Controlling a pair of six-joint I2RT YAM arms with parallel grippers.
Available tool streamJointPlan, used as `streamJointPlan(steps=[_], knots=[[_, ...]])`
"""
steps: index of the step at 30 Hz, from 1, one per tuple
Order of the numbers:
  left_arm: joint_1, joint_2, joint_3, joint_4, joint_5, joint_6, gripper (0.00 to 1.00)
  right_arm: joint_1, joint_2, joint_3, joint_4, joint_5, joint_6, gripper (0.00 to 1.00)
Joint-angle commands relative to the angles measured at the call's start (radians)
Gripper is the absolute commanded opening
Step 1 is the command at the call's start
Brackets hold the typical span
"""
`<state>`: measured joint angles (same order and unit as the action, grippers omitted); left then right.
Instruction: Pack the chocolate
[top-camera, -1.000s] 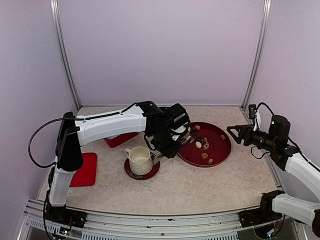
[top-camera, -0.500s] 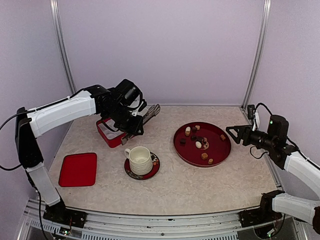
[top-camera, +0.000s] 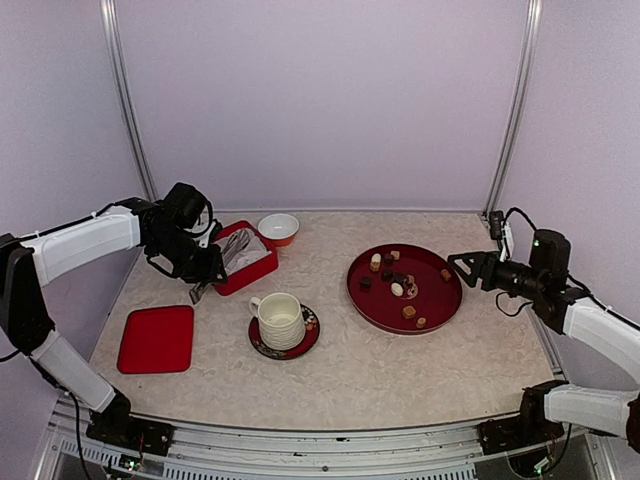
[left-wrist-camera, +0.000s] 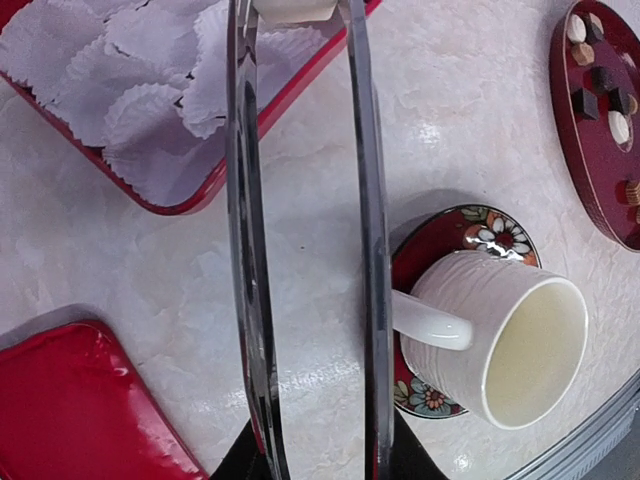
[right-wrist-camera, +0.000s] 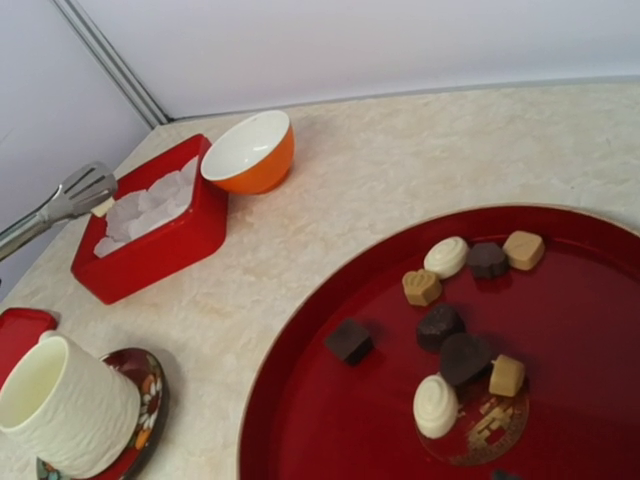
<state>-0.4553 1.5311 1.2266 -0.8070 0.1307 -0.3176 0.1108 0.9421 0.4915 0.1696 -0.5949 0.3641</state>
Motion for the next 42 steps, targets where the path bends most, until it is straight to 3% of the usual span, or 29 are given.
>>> streamJointPlan(steps=[1, 30, 42], knots=[[0.057, -0.030, -0.037, 0.065, 0.068, 0.018, 0.28, -0.011, 0.021, 0.013, 0.031, -0.018, 0.007, 0.71], [0.113, 0.086, -0.087, 0.105, 0.139, 0.076, 0.34, -0.011, 0.030, 0.009, 0.033, -0.008, 0.023, 0.71], [0.076, 0.021, 0.063, 0.077, 0.069, 0.057, 0.35, -0.010, 0.034, 0.021, 0.030, -0.017, 0.019, 0.71]])
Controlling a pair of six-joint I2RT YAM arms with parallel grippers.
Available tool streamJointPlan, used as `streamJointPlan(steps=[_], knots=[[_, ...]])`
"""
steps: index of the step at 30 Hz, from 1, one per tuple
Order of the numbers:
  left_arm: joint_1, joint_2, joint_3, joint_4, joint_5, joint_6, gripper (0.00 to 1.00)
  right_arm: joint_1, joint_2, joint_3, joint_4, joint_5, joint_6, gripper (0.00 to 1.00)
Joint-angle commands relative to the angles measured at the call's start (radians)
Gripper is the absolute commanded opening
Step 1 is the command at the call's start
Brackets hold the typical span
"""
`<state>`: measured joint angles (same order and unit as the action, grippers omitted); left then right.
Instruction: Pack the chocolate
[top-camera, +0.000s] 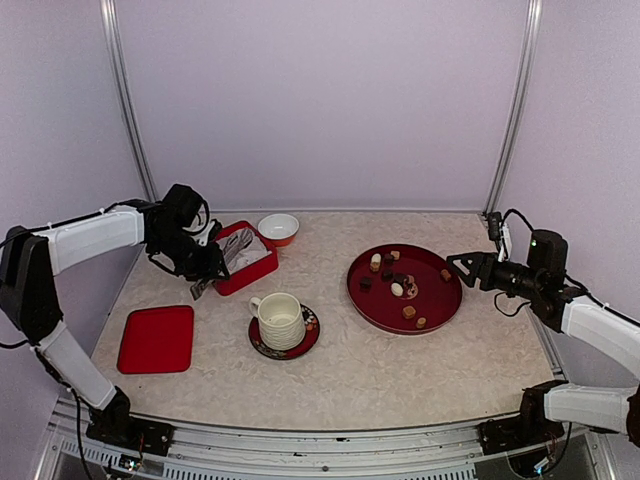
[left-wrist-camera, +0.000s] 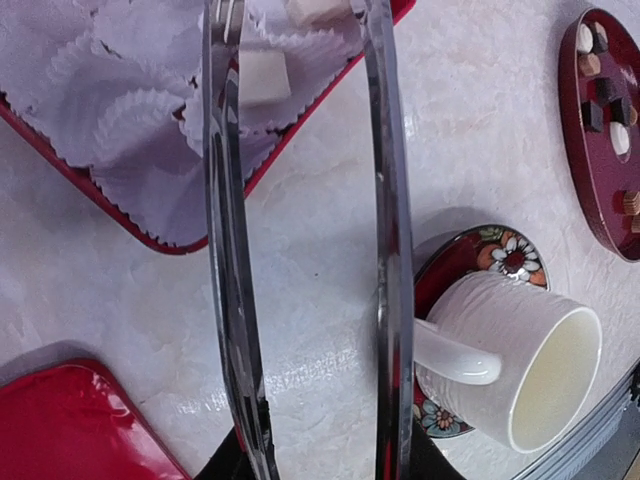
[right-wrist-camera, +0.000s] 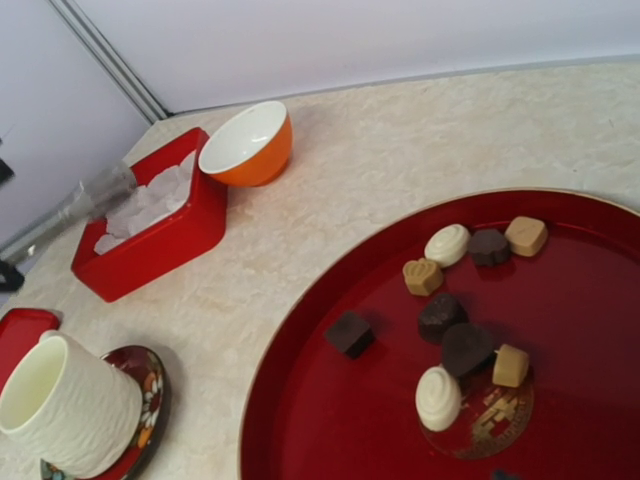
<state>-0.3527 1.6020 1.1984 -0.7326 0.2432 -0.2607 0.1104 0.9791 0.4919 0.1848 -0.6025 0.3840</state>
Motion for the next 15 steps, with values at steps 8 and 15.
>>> streamJointPlan(steps=[8, 15], knots=[[-0.231, 0.021, 0.308, -0.049, -0.149, -0.027, 0.38, -0.011, -0.013, 0.028, -0.002, -0.006, -0.010, 0.72], [-0.406, 0.182, 0.442, -0.079, -0.207, -0.018, 0.39, -0.011, -0.037, 0.034, -0.035, 0.009, -0.029, 0.72]])
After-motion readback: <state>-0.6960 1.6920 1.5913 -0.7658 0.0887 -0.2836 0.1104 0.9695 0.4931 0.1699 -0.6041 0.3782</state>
